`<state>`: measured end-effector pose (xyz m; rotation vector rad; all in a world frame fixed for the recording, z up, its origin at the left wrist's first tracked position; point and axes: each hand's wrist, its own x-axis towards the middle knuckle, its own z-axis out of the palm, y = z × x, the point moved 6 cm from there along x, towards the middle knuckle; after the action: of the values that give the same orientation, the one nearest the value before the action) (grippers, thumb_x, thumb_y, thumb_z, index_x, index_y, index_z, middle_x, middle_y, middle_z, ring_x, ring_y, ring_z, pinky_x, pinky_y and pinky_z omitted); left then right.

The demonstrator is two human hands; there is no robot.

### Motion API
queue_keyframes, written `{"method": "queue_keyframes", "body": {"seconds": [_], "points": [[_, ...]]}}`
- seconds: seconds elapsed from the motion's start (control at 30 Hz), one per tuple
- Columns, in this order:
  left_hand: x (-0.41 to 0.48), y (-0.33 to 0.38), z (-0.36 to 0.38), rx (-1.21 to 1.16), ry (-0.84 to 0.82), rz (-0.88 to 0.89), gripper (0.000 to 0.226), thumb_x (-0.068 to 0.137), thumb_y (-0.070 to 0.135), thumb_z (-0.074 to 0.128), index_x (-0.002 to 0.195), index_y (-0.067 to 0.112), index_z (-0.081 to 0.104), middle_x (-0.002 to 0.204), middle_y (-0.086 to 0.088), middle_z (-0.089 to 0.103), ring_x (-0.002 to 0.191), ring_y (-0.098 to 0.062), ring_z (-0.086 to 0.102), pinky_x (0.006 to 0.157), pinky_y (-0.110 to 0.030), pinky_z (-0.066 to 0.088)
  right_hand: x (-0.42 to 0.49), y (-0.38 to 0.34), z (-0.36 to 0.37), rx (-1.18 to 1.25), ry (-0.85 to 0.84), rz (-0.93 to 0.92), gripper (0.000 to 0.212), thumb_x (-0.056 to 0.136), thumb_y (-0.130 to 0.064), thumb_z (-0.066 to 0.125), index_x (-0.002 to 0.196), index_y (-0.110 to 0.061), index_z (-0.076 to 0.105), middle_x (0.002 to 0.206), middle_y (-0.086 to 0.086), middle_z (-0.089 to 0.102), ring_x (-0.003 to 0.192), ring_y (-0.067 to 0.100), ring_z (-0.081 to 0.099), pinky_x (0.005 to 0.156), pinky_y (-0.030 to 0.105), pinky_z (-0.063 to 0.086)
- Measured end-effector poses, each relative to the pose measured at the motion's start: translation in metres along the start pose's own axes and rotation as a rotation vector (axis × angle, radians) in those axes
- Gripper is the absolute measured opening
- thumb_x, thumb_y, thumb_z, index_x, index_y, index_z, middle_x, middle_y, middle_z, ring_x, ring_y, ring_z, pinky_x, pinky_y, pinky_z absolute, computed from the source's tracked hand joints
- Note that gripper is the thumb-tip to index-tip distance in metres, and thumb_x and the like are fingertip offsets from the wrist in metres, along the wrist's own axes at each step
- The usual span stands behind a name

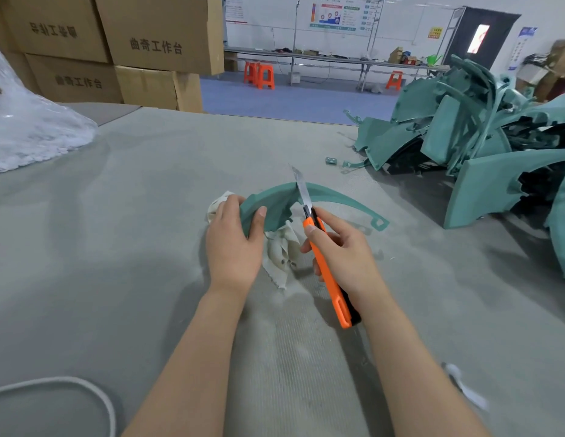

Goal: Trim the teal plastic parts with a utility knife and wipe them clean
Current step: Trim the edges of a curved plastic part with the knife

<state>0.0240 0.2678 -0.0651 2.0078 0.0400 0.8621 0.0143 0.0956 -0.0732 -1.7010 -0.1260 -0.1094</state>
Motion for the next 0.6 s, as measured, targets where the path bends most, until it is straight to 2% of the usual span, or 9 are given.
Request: {"method": "queue_keyframes", "body": {"seconds": [0.47,0.6], "points": [[0.0009,-0.0034,-0.0025,-0.031,-0.025,0.000,0.022,0.094,0.027,0.057,0.098,0.006,0.053,0.090,-0.002,0.058,0.087,-0.022,0.052,0.073,-0.032,0.039,-0.0018,-0.0032,-0.0014,0.050,-0.045,0.008,0.032,0.095,-0.021,0.060,0.101,-0.052,0.063,0.066,0.003,0.063,0.043,0.012,0.049,0.044,0.021,0.044],[0.0011,-0.0043,-0.0021,-0.036,-0.031,-0.007,0.022,0.094,0.028,0.057,0.098,0.007,0.052,0.090,-0.002,0.058,0.087,-0.023,0.053,0.073,-0.034,0.040,-0.0021,-0.0049,-0.0002,0.044,-0.047,0.000,0.038,0.095,-0.021,0.060,0.091,-0.059,0.064,0.064,0.002,0.061,0.044,0.013,0.049,0.045,0.022,0.044]]}}
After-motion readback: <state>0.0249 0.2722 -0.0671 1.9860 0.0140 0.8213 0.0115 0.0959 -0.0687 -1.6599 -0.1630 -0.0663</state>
